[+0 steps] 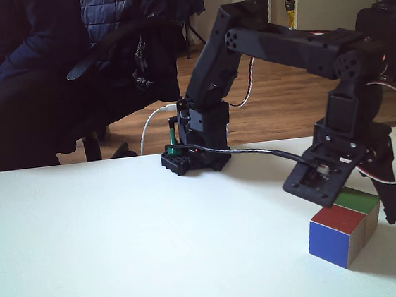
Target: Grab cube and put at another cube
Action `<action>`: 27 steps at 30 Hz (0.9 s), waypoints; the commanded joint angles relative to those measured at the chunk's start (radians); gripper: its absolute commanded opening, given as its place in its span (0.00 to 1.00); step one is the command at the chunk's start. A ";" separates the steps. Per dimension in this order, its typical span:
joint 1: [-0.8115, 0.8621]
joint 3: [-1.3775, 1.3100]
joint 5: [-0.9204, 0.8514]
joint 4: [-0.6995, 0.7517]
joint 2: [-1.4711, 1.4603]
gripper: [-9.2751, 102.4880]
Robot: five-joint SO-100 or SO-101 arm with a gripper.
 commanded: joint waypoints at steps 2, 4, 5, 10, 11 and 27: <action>-0.023 -0.078 0.018 0.009 -0.012 0.42; -0.026 -0.121 0.031 0.041 -0.035 0.42; -0.026 -0.144 0.029 0.060 -0.046 0.42; -0.009 -0.176 0.026 0.083 -0.055 0.43; -0.006 -0.179 0.025 0.084 -0.055 0.43; 0.048 -0.167 -0.015 0.091 -0.069 0.38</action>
